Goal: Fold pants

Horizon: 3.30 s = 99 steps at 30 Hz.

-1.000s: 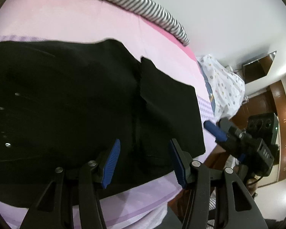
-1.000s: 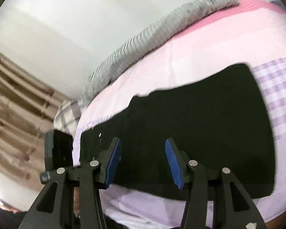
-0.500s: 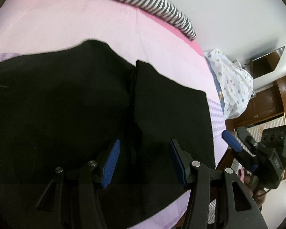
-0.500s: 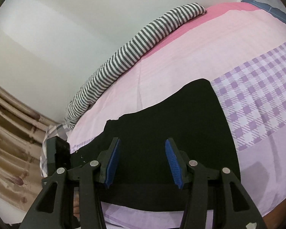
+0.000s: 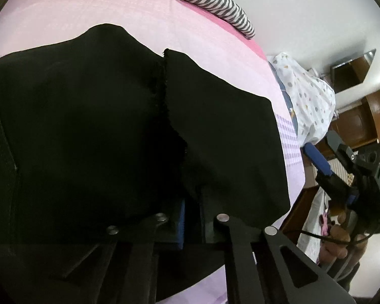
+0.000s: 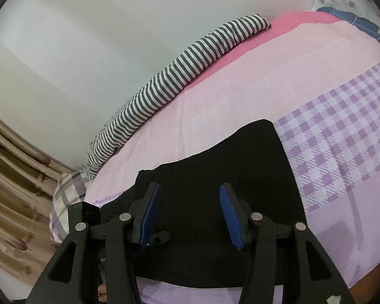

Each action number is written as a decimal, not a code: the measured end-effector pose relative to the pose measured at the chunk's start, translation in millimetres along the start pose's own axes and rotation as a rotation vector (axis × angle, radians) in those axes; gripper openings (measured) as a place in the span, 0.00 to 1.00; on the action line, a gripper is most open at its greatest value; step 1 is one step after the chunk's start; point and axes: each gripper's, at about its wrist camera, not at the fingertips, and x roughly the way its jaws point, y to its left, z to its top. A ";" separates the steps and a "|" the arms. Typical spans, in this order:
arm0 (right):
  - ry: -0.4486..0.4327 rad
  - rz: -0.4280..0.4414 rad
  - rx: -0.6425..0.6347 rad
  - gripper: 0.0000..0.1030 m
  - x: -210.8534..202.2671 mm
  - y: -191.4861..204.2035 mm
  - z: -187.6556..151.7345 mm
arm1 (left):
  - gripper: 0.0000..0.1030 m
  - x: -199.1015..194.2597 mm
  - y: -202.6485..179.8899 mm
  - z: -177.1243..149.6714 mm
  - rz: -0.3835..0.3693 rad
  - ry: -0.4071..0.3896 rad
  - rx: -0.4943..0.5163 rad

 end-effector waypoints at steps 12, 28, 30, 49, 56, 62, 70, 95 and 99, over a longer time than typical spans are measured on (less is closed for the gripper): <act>0.084 -0.132 -0.006 0.46 16.0 -5.9 -8.7 | 0.04 -8.5 -1.5 -14.0 0.049 0.021 -0.021; 0.356 -0.144 -0.101 0.46 67.5 15.7 -57.5 | 0.34 -64.3 12.7 -25.4 0.140 -0.129 -0.032; 0.378 -0.122 -0.119 0.46 72.8 24.8 -64.5 | 0.35 -84.1 23.1 -33.3 0.160 -0.171 -0.051; 0.462 0.018 -0.176 0.51 116.2 91.7 -90.0 | 0.41 -177.5 155.5 -115.4 0.103 -0.382 -0.559; 0.422 0.034 -0.185 0.51 110.4 99.9 -87.1 | 0.41 -186.2 194.4 -129.6 0.059 -0.452 -0.682; 0.410 0.037 -0.172 0.51 107.7 100.8 -84.6 | 0.42 -185.9 210.0 -136.8 0.027 -0.476 -0.730; 0.407 0.045 -0.163 0.51 108.0 99.2 -85.5 | 0.63 -184.6 209.8 -128.3 -0.021 -0.524 -0.693; 0.399 0.049 -0.142 0.51 110.0 92.9 -88.4 | 0.25 -175.5 213.4 -126.5 0.020 -0.592 -0.784; 0.376 0.013 -0.168 0.51 105.9 95.7 -87.3 | 0.21 -182.8 184.9 -114.8 0.176 -0.593 -0.684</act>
